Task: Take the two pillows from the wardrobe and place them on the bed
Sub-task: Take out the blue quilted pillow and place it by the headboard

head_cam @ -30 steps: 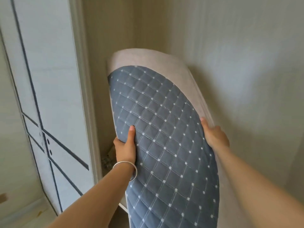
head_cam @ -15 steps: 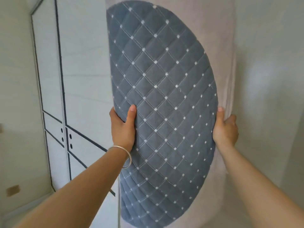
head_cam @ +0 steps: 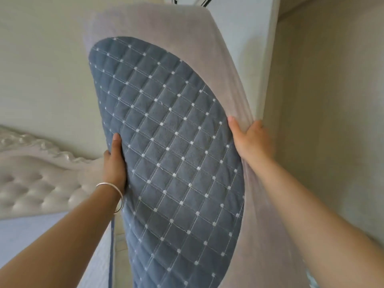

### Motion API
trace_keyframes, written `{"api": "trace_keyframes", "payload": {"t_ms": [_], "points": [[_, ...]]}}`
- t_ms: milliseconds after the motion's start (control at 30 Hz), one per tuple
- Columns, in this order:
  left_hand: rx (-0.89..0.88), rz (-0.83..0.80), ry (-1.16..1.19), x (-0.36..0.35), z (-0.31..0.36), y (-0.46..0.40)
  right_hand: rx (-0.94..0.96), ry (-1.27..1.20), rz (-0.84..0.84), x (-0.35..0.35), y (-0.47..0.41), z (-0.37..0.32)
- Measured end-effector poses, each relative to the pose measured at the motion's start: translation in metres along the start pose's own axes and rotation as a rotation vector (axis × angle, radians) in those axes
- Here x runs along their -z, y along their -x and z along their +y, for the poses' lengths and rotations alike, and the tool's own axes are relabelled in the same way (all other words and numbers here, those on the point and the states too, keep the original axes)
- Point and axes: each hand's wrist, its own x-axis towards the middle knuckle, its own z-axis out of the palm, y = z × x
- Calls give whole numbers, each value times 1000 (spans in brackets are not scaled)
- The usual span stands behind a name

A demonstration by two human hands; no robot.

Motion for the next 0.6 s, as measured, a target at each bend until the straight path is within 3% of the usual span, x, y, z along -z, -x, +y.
{"api": "trace_keyframes", "payload": {"t_ms": [300,600], "points": [[119,412,-163,141,-16,2,-53,-138,-473,-180,58,-71],[350,629,-297,197,-116,-32,-151,-113,-888,-372,107,-33]]}}
